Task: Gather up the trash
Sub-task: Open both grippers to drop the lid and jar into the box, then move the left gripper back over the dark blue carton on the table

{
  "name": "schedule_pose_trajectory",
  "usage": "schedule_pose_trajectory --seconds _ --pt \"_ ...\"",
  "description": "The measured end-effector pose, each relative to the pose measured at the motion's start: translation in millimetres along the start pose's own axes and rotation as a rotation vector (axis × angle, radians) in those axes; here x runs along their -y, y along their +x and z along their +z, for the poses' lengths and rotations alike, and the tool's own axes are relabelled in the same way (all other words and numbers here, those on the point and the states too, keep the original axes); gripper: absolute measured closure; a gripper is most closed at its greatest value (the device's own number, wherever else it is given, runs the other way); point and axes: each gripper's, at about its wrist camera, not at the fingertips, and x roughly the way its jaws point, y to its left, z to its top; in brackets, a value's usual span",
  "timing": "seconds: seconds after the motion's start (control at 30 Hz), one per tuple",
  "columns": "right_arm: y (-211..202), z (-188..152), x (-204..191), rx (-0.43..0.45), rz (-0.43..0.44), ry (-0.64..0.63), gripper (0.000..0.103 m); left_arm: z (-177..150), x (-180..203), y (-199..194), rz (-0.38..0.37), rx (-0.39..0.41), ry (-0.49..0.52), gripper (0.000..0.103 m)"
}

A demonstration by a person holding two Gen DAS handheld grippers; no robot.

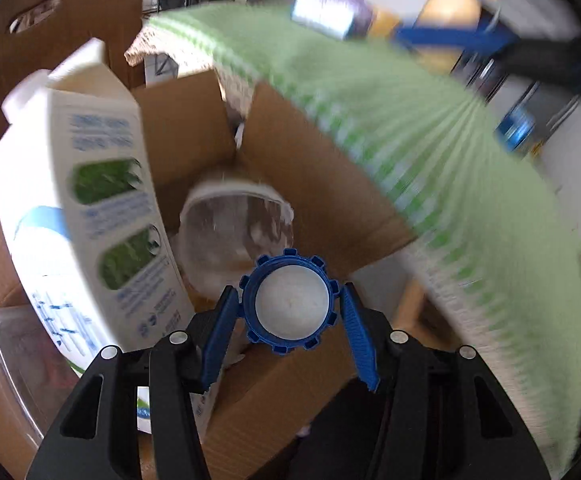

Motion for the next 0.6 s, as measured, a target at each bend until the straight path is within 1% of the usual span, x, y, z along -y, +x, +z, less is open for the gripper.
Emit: schedule_pose_trajectory --seconds 0.03,0.07,0.13,0.17,0.2,0.27,0.4,0.43,0.47,0.5,0.57,0.6 --pt "-9.9 -2.1 4.7 0.016 -0.008 0.002 0.042 -0.5 7.3 10.9 0.07 -0.029 0.046 0.053" --pt "-17.0 -4.9 8.1 0.027 -0.013 0.004 0.042 -0.9 10.4 19.7 0.121 -0.047 0.07 0.053" --pt "-31.3 -11.7 15.5 0.051 -0.021 0.015 0.041 0.3 8.9 28.9 0.166 -0.06 0.066 0.052" --pt "-37.0 -15.4 17.5 0.056 -0.022 0.017 0.041 2.6 8.8 31.1 0.205 -0.046 0.064 0.052" --pt "-42.9 -19.6 20.7 0.064 -0.029 0.021 0.041 5.4 9.3 31.8 0.225 -0.031 0.056 0.052" --pt "-51.1 -26.8 24.5 0.077 -0.039 0.026 0.041 11.5 9.7 30.9 0.209 -0.013 0.023 0.052" --pt "-59.5 -37.7 31.3 0.084 -0.042 0.041 0.041 21.8 10.9 14.6 0.191 0.116 -0.033 0.051" --pt "-61.0 -39.6 33.0 0.085 -0.041 0.046 0.041 24.8 11.5 10.9 0.184 0.152 -0.042 0.049" --pt "-62.1 -41.2 34.3 0.089 -0.04 0.051 0.041 25.8 12.3 10.1 0.185 0.162 -0.044 0.035" --pt "-62.0 -42.1 35.5 0.092 -0.039 0.052 0.041 27.4 14.1 10.3 0.199 0.159 -0.039 0.027" --pt "-67.2 -46.1 37.4 0.098 -0.047 0.049 0.041 29.1 16.4 10.4 0.2 0.142 -0.027 0.024" --pt "-69.6 -47.8 38.4 0.103 -0.048 0.05 0.041 29.0 15.8 7.6 0.191 0.145 -0.033 0.02"
